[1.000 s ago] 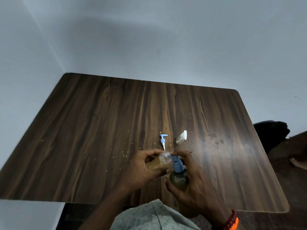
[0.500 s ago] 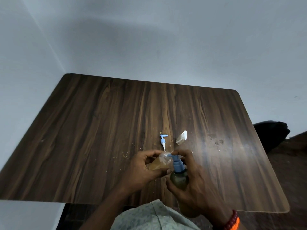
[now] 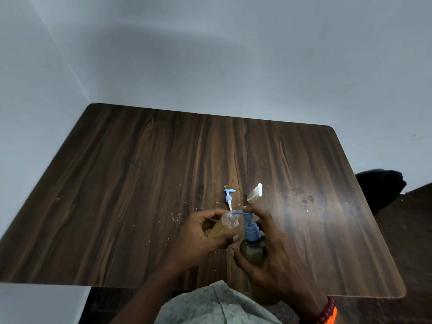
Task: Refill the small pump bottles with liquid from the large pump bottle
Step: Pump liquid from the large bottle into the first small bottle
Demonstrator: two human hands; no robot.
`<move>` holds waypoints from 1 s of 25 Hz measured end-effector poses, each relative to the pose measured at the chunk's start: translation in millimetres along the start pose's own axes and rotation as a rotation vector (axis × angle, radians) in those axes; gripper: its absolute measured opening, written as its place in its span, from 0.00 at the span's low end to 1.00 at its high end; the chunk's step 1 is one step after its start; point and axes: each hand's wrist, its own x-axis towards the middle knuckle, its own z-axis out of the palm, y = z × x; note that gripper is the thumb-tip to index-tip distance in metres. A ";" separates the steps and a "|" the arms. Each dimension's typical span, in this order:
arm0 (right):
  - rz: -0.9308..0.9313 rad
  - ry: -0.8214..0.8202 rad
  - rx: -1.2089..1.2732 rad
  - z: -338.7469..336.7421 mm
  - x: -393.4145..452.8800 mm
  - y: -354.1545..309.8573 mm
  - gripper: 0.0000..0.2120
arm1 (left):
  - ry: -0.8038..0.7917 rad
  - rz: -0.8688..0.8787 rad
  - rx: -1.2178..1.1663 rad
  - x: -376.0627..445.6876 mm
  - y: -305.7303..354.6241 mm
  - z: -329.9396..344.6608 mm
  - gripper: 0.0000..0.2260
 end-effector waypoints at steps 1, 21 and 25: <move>-0.003 0.003 -0.002 -0.7 0.0 -0.8 0.34 | 0.000 0.004 -0.019 0.4 1.1 -1.1 0.22; -0.003 -0.023 -0.039 2.3 -1.2 1.0 0.28 | -0.009 -0.008 0.034 -1.2 -2.9 -0.6 0.23; -0.030 -0.012 -0.033 3.0 -3.0 -0.4 0.39 | 0.000 -0.007 0.030 0.3 -3.7 -4.2 0.22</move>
